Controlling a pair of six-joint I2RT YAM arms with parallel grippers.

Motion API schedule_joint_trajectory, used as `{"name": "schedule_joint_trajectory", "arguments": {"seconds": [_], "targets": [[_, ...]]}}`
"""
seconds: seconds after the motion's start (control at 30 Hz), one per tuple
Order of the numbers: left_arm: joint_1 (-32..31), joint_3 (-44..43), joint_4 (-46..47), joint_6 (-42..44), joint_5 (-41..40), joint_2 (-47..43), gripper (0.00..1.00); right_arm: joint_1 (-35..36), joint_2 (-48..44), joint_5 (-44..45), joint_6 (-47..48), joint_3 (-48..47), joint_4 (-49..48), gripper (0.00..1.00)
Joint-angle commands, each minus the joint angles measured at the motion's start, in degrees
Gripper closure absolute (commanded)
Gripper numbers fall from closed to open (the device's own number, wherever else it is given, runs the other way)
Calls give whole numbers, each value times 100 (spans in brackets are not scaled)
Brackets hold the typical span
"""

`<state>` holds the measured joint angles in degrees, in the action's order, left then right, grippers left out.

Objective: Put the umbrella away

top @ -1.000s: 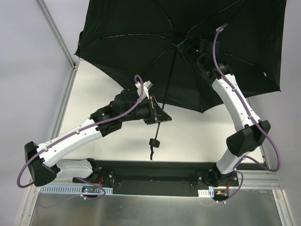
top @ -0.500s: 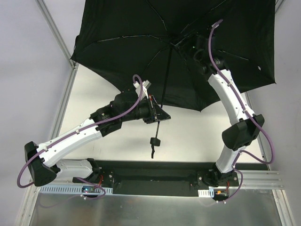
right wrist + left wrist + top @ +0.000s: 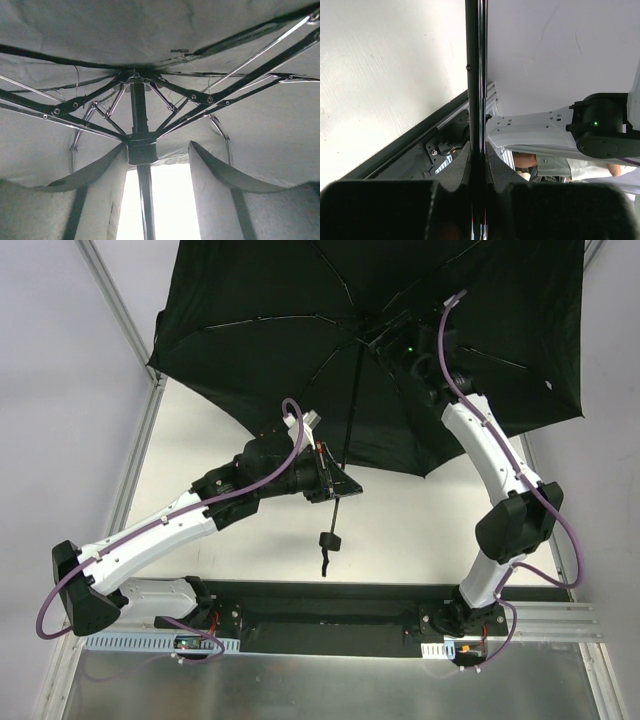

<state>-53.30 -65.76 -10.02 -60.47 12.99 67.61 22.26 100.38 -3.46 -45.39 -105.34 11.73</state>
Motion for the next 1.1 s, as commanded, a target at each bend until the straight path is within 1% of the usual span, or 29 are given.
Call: {"name": "schedule_joint_trajectory", "arguments": {"seconds": [0.0,0.2,0.23,0.27,0.3,0.33,0.4,0.47,0.53,0.67,0.73,0.77,0.87,0.93,1.0,1.07], "targets": [[-75,-209,-123,97,133,6,100,-46,-37,-128,-102,-311,-390,47],[-75,-236,-123,114,142,33,100,-46,473,-93,-199,-1048,-189,51],[-67,-236,-132,114,151,33,100,-38,544,-102,-207,-1181,-110,55],[-75,-236,-123,123,133,15,100,-38,614,-215,-138,-1269,-144,68],[-67,-236,-132,123,90,-2,100,-46,675,-303,54,-1392,-153,92],[-75,-218,-140,114,28,-37,100,-29,702,-260,195,-1532,47,100],[-32,-192,-254,79,-165,-116,100,-11,685,-347,512,-1796,416,100],[82,-140,-360,44,-323,-213,100,-11,641,-767,697,-1990,1100,100],[328,-96,-413,-26,-272,-249,100,76,257,-1138,794,-1501,1401,100],[820,-252,-448,-9,-69,-126,100,480,-833,-1525,795,220,1097,100],[935,-445,-466,79,1,32,100,560,-1203,-1893,523,889,701,100],[987,-551,-483,114,45,120,100,638,-1353,-1956,461,1075,673,100],[1006,-850,-518,211,159,418,100,762,-1748,-1878,356,1533,629,100],[997,-947,-553,211,247,585,100,675,-1933,-1799,189,1700,568,100],[988,-1000,-580,237,361,674,100,552,-1996,-1693,144,1614,603,100],[936,-1062,-693,386,423,674,100,473,-1987,-1387,275,1351,813,100]]}}
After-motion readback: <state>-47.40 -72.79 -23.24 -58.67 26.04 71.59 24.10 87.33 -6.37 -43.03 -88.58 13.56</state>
